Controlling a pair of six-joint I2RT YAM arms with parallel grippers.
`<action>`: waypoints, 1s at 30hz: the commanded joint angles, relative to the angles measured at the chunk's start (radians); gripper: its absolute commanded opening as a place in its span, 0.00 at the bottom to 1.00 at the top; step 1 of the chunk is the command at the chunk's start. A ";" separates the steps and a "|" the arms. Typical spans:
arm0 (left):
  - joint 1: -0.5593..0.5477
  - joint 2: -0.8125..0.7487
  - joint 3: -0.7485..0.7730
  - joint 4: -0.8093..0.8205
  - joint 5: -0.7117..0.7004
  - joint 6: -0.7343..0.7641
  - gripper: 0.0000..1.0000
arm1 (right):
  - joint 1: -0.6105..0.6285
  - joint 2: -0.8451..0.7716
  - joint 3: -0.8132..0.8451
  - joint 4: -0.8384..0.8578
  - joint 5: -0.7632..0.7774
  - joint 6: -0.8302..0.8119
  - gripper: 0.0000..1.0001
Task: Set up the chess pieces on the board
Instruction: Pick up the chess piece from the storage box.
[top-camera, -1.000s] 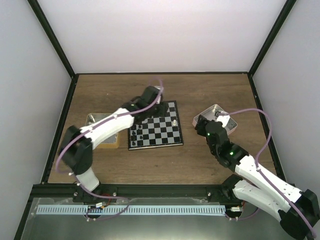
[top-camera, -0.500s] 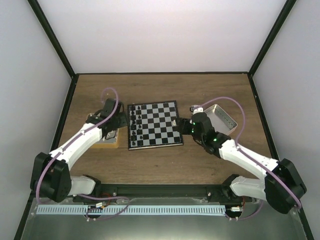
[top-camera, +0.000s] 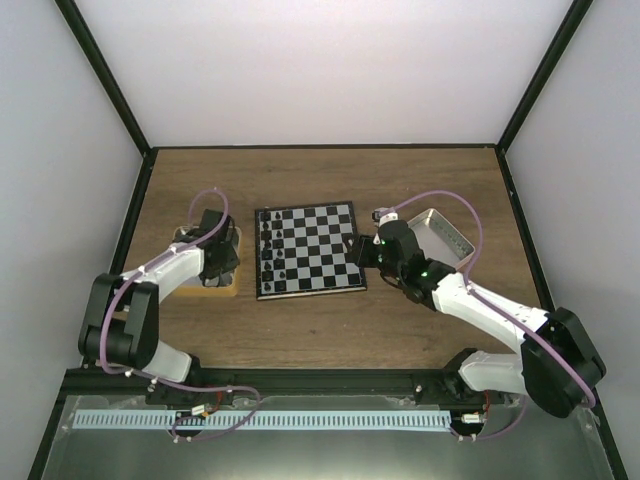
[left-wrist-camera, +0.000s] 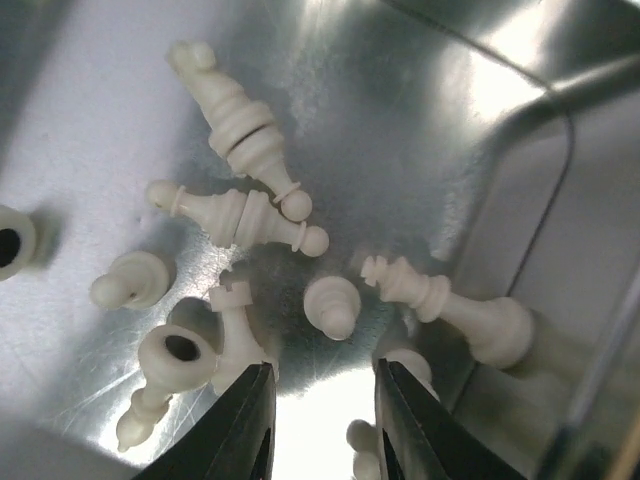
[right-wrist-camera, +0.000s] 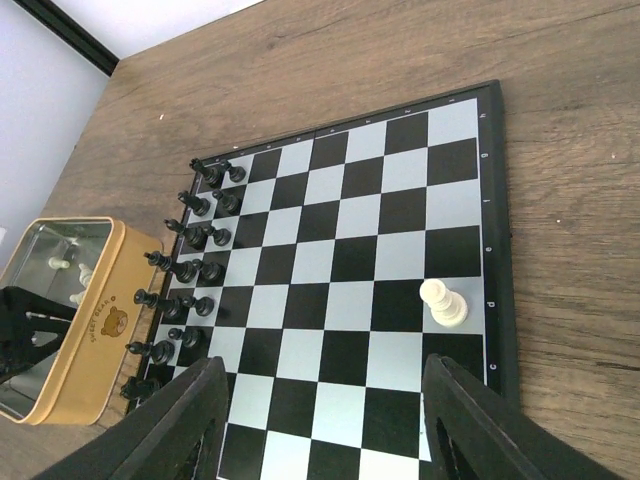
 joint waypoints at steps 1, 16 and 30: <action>0.009 0.063 0.034 0.035 -0.002 0.034 0.29 | -0.002 -0.005 0.027 0.002 -0.008 -0.002 0.54; 0.023 0.159 0.074 0.070 -0.048 0.058 0.19 | -0.002 -0.001 0.020 0.002 0.022 -0.022 0.52; 0.019 -0.061 0.144 -0.036 -0.035 0.075 0.12 | -0.003 -0.044 -0.009 0.024 0.088 0.016 0.52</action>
